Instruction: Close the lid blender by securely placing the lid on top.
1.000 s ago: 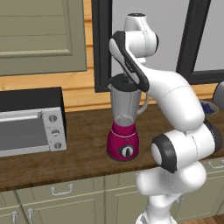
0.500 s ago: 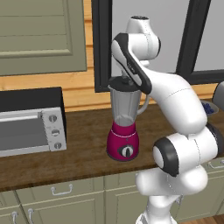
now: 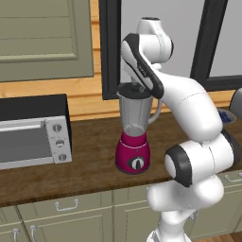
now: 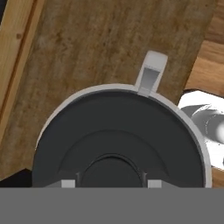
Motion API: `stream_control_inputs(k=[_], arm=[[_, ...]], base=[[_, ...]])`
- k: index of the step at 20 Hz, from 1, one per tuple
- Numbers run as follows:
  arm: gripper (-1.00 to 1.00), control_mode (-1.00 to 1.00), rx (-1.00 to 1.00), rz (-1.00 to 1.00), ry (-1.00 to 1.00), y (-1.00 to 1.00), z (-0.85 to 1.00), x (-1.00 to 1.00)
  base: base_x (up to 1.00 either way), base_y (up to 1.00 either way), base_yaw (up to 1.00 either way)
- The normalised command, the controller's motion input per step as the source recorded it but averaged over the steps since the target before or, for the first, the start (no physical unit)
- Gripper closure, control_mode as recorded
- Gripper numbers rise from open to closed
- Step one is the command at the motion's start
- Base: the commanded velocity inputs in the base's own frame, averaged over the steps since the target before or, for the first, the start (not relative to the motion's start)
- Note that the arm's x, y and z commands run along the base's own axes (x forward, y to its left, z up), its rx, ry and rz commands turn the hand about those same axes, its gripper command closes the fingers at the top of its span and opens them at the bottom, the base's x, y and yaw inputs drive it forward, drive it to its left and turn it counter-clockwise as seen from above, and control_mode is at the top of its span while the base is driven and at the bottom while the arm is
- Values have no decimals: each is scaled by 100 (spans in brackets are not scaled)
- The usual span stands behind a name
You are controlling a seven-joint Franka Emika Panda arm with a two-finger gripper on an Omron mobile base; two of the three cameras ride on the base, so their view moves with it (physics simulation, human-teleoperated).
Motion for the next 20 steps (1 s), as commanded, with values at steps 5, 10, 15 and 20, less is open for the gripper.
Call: stream_control_inputs(k=[5,10,15,20], arm=[[100,-100,0,0,11,0,0,0],[100,-100,-1,0,0,0,-13,-6],[-100,-100,0,0,-5,0,-34,-25],[-100,-100,0,0,-14,0,-10,-13]], base=[[0,0,0],[0,0,0],[0,0,0],[0,0,0]])
